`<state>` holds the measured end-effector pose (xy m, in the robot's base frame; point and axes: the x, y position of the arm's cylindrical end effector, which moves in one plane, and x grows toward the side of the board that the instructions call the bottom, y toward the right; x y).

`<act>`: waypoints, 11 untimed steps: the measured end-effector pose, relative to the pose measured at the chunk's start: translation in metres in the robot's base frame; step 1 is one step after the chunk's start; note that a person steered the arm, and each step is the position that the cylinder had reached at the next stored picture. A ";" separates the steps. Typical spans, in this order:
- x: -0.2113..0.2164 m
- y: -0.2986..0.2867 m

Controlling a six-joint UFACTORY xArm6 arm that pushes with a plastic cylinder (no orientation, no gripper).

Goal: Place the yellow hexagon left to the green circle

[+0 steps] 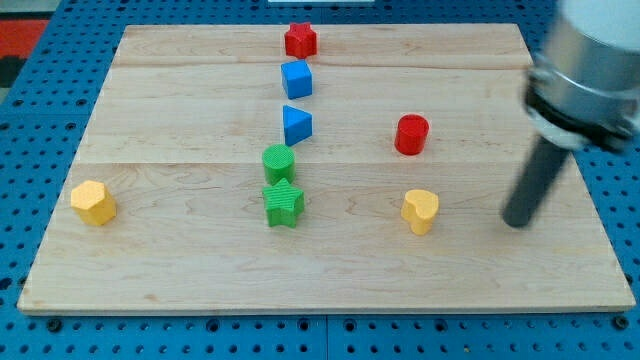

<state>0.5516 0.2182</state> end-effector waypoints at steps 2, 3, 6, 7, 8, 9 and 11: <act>0.067 -0.104; 0.067 -0.205; 0.061 -0.302; 0.033 -0.347; 0.005 -0.457; -0.039 -0.483; -0.061 -0.446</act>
